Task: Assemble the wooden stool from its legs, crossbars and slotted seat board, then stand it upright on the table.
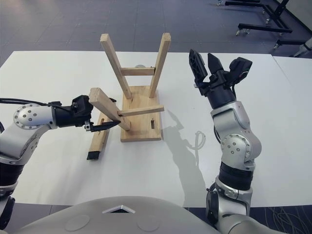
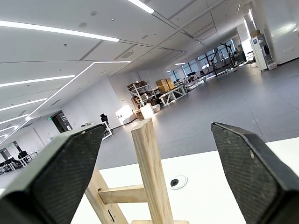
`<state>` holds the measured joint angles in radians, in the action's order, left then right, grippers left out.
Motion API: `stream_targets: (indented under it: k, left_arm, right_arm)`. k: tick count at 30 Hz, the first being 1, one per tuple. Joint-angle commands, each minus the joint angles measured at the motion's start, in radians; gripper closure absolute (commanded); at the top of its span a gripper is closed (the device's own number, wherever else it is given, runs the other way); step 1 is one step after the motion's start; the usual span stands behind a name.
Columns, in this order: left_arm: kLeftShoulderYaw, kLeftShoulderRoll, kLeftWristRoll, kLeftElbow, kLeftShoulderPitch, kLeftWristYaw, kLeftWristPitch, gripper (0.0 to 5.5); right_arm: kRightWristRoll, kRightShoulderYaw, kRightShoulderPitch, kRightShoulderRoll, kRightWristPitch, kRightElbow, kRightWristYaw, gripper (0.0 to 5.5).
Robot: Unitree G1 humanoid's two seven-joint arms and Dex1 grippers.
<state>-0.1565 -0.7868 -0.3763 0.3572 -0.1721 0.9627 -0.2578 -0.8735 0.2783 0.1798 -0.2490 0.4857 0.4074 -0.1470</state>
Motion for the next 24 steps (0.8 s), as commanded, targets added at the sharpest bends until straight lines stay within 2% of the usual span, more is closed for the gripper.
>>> stream_targets:
  k: [1, 7, 11, 15, 20, 24]
  left_arm:
    - [0.047, -0.017, -0.017, 0.07, 0.029, 0.005, -0.017, 1.72]
    - [0.19, -0.004, -0.106, 0.164, 0.103, -0.04, -0.062, 1.72]
    - [0.35, -0.001, -0.189, 0.228, 0.155, -0.13, -0.14, 1.72]
    - [0.489, 0.028, -0.279, 0.311, 0.329, -0.181, -0.202, 1.72]
    - [0.471, 0.066, -0.228, 0.389, 0.628, -0.162, -0.185, 1.72]
    - [0.367, 0.093, -0.019, 0.275, 0.664, -0.325, -0.219, 1.72]
  right_arm:
    - [0.005, 0.017, -0.003, -0.001, -0.01, 0.001, -0.001, 1.31]
    - [0.002, 0.032, -0.013, -0.01, -0.005, 0.002, -0.005, 1.31]
    - [-0.006, 0.048, -0.013, -0.027, 0.009, -0.004, -0.012, 1.31]
    - [-0.02, 0.066, 0.002, -0.075, 0.042, -0.037, -0.037, 1.31]
    - [-0.019, 0.06, 0.082, -0.136, 0.089, -0.113, -0.09, 1.31]
    - [-0.015, 0.05, 0.123, -0.154, 0.113, -0.148, -0.119, 1.31]
